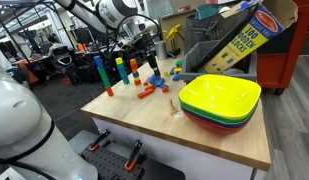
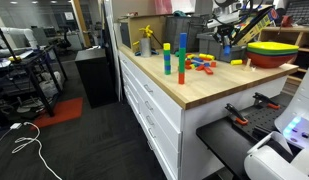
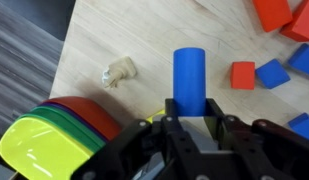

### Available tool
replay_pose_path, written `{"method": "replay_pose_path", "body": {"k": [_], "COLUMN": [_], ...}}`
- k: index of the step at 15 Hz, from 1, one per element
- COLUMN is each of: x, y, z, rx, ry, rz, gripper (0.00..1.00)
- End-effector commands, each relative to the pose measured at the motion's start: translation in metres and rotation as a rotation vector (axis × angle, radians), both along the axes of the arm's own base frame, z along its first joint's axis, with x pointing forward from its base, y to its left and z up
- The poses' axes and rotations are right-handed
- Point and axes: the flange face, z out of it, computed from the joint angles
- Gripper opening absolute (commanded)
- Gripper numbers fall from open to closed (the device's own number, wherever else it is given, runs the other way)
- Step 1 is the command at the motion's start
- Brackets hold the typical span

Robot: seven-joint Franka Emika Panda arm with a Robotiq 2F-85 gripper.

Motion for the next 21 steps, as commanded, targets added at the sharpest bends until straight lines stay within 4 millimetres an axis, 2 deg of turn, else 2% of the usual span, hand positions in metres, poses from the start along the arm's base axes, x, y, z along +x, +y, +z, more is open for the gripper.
{"method": "replay_pose_path", "body": {"k": [1, 5, 12, 21], "x": [0.007, 0.017, 0.026, 0.031], "y": [0.011, 0.015, 0.018, 0.025], "z": [-0.008, -0.021, -0.059, -0.076], "rx": [-0.065, -0.108, -0.134, -0.179], "ry": [-0.050, -0.081, -0.076, -0.122], "rz": [0.043, 0.054, 0.052, 0.047], "gripper": [0.08, 0.08, 0.08, 0.08]}}
